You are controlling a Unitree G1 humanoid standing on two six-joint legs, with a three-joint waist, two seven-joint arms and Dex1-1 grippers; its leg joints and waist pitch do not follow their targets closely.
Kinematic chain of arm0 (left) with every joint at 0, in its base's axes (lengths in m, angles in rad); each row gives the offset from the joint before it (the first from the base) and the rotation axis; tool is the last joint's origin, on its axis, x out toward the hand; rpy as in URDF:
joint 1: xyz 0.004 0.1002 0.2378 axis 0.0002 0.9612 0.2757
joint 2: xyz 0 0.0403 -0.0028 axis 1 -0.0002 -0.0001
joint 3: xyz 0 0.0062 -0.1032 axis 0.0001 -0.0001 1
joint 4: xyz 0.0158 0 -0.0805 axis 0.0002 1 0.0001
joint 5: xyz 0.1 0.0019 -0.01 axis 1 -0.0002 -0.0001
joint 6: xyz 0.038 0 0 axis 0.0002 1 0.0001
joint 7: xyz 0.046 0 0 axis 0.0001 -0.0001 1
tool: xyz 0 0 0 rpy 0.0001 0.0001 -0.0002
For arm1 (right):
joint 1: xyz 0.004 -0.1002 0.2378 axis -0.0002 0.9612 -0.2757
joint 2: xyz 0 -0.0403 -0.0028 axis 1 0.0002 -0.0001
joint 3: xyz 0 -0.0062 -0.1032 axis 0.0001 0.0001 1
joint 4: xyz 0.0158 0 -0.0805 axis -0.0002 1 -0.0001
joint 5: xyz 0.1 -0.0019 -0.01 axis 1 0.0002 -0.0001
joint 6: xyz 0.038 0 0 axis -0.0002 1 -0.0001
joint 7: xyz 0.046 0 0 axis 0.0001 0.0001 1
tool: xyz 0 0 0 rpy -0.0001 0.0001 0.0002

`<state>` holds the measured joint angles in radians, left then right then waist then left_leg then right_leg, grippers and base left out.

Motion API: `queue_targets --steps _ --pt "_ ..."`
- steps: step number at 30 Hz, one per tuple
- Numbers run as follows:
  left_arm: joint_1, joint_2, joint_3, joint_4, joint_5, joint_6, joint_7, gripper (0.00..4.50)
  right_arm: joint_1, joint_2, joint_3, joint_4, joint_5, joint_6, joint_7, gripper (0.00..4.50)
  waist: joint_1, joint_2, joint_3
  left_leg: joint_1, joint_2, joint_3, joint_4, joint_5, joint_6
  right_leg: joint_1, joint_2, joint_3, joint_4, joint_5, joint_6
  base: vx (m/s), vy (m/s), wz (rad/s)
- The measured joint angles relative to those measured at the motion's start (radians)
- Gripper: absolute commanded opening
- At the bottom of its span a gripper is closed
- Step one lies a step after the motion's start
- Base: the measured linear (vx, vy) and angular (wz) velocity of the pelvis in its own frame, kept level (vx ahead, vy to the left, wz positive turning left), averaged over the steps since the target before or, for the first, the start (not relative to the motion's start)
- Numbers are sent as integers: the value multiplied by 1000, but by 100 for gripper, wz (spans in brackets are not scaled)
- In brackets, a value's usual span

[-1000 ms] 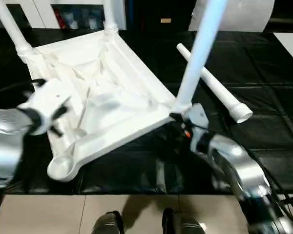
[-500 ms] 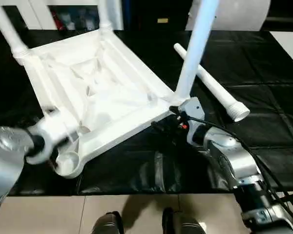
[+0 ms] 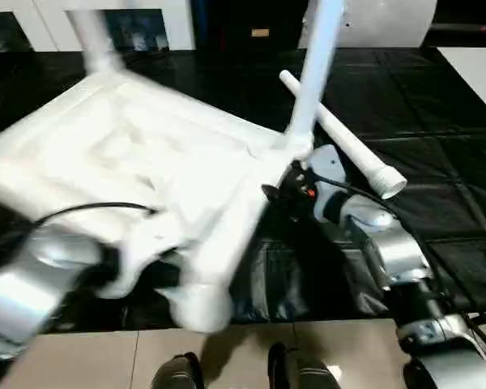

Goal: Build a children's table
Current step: Rotate table base

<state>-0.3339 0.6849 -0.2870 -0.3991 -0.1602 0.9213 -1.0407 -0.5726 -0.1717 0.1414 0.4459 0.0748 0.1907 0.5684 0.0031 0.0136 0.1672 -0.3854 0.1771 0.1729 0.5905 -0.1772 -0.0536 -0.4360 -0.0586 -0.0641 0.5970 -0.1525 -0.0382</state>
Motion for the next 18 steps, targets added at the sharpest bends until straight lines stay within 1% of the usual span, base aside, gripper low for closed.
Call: queue_targets --steps 2,4,6,7,9,12,14,17,18 --pt "-34 -44 -12 36 -1 -16 22 3 -7 17 12 6 -3 -6 -2 450 1 0 0 0 0 0 0 0 0 0 0 0 0 2 -4 0 0 0" --pt "-60 -80 -32 86 11 -60 61 3 -18 23 10 24 -3 -11 -4 450 2 0 0 -1 -1 0 1 0 0 1 0 0 -1 3 -4 0 0 0" --pt "-81 -118 -36 143 39 -104 117 3 -19 27 10 32 -3 -21 -5 450 4 0 0 -1 -1 0 1 0 0 1 0 0 -1 3 -4 0 0 0" --pt "-92 -130 -36 168 52 -116 144 3 -19 30 10 32 -3 -25 -5 450 4 0 0 -2 -1 0 1 0 0 0 0 0 0 3 -4 0 0 0" --pt "-111 -124 -35 206 91 -139 186 3 -22 23 -1 27 -1 -23 -16 450 3 0 0 -2 0 0 1 0 0 0 0 0 0 3 -5 0 0 0" --pt "-105 -102 -21 214 108 -143 199 3 -43 -30 -49 22 4 -4 -26 450 3 0 0 -2 -1 0 1 0 0 0 0 0 0 3 -5 0 0 0" --pt "-100 -102 -15 213 106 -144 201 3 -71 -56 -68 18 6 7 -28 450 2 0 0 -2 -1 0 1 0 0 -1 0 0 0 3 -5 0 0 0" --pt "-88 -110 7 211 88 -159 206 3 -139 -105 -90 37 3 40 -45 450 3 0 0 -3 0 0 0 0 0 -2 0 0 1 3 -5 0 0 0" --pt "-80 -128 37 202 62 -161 206 3 -184 -144 -100 76 -9 58 -60 450 5 0 0 -3 0 0 1 0 0 -2 0 0 1 3 -5 0 0 0"
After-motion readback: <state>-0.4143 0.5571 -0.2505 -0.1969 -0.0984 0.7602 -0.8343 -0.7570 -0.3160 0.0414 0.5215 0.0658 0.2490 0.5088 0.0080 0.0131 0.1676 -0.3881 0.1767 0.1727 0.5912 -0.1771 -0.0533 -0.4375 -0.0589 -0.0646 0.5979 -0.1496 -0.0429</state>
